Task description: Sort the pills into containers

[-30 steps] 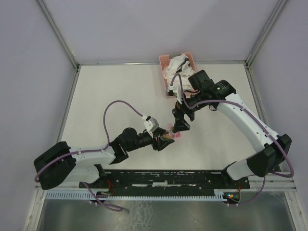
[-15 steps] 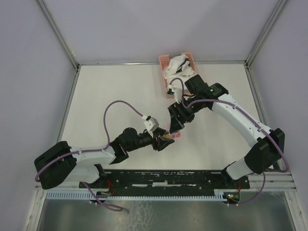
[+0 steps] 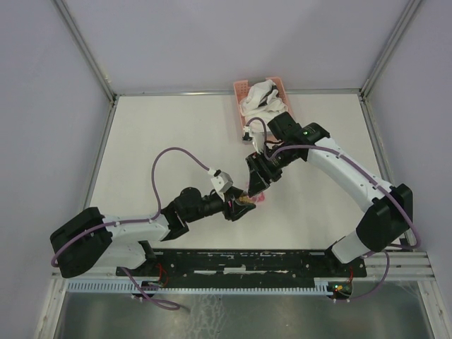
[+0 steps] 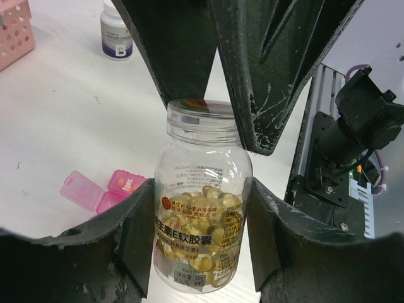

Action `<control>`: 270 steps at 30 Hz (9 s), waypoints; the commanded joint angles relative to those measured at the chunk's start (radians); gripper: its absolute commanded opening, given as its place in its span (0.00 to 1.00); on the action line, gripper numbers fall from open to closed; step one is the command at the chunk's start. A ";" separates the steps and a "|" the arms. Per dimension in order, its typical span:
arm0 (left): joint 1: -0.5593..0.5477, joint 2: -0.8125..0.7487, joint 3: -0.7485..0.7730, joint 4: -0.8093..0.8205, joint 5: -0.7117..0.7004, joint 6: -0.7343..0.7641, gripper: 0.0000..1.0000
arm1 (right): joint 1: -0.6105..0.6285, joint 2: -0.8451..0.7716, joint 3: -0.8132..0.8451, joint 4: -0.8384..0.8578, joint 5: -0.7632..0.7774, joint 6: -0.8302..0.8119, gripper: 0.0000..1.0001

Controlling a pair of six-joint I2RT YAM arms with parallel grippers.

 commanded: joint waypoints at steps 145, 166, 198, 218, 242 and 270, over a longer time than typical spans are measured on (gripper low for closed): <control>0.043 -0.161 -0.203 0.447 -0.030 -0.106 0.03 | -0.328 -0.216 -0.332 0.387 -0.445 -0.733 0.78; 0.150 -0.176 -0.128 0.364 0.309 -0.026 0.03 | -0.320 -0.118 -0.282 -0.069 -0.277 -1.508 0.86; 0.143 -0.027 -0.008 0.734 -0.170 -0.257 0.03 | -0.031 -0.264 -0.451 1.308 -0.286 0.196 0.85; 0.136 -0.008 0.003 0.753 -0.141 -0.339 0.03 | 0.037 -0.239 -0.436 1.415 -0.246 0.363 0.79; 0.132 0.031 0.000 0.805 -0.135 -0.418 0.27 | 0.049 -0.239 -0.427 1.376 -0.278 0.325 0.19; 0.154 -0.231 0.090 0.178 -0.021 -0.340 0.80 | 0.050 -0.276 -0.372 1.021 -0.354 -0.007 0.14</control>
